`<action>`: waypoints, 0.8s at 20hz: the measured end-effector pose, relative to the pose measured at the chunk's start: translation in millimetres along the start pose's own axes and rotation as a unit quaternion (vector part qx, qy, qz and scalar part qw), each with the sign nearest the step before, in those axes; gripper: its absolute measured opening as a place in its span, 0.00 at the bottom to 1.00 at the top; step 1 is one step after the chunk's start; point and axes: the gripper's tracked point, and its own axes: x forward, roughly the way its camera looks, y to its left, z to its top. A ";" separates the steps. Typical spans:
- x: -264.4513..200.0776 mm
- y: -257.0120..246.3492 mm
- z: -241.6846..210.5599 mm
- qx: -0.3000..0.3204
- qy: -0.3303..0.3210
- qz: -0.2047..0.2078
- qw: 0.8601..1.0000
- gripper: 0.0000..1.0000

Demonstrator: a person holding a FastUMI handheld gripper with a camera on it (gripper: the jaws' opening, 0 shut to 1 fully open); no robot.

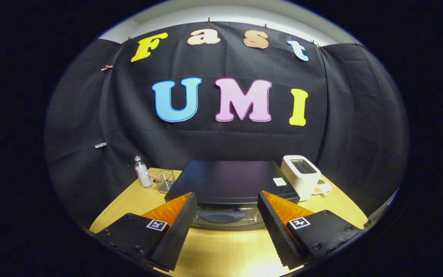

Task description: Open the toaster oven, put the food inside, and close the toaster oven door.

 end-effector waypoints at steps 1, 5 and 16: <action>-3.5 -0.9 6.4 -0.004 -0.007 0.001 1.000 0.98; -15.0 -7.4 38.0 0.004 -0.039 0.001 0.999 0.98; -31.8 -23.9 82.8 -0.013 -0.099 -0.012 0.995 0.98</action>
